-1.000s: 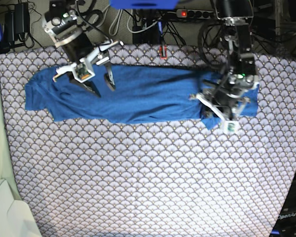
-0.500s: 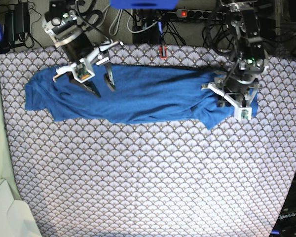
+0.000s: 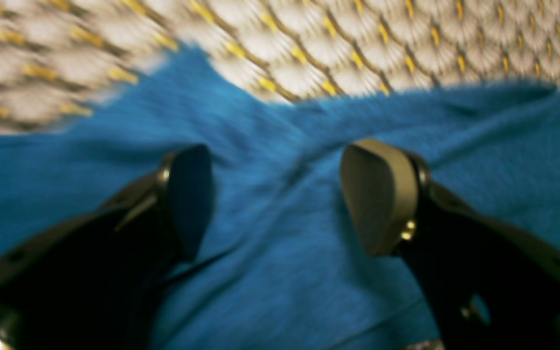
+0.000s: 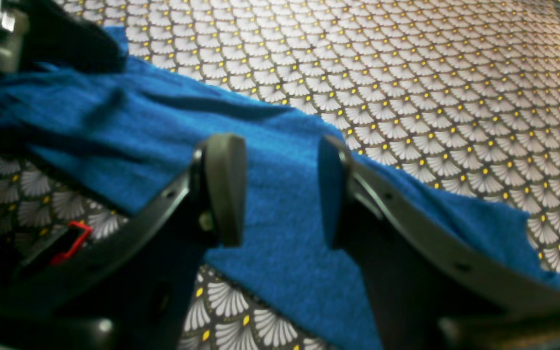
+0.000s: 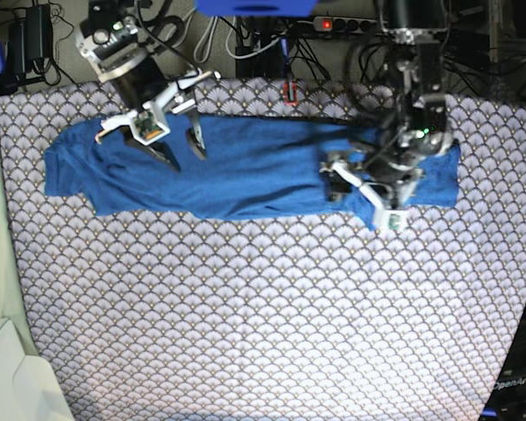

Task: Fold the T-shirt properly
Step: 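Pull the grasped edge with the left gripper to straighten the strip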

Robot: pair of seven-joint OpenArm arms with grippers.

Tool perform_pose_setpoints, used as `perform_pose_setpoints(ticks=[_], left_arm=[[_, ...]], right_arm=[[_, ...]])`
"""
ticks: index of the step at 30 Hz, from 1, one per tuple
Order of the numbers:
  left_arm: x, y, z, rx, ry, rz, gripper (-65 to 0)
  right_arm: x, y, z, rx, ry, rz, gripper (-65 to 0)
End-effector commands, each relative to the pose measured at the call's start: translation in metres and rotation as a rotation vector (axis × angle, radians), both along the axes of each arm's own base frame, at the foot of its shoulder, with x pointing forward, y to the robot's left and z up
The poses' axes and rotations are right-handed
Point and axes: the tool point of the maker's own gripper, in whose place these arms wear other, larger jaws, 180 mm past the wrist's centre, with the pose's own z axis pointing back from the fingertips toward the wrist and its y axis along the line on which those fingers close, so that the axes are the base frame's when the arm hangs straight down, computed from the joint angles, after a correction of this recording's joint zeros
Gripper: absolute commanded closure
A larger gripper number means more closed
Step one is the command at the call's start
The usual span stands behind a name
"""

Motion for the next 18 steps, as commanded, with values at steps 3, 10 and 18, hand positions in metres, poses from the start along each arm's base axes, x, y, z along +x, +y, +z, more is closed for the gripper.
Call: perform_pose_setpoints(ticks=[3,10,18], left_arm=[[0.014,-0.006,0.005,-0.012,-0.031,-0.010,-44.8],[0.016,-0.004,0.001,-0.015,-0.021,0.000,-42.5],[0.016,-0.003,0.000,-0.013,-0.020,0.000,-28.5]], right_arm=[[0.002,0.001,0.012,0.025,-0.042,0.001,-25.9],[0.002,0.000,0.011,0.023,-0.040,-0.002,-25.9],[0.003,0.000,0.013,0.023,-0.045,-0.002,-25.9]])
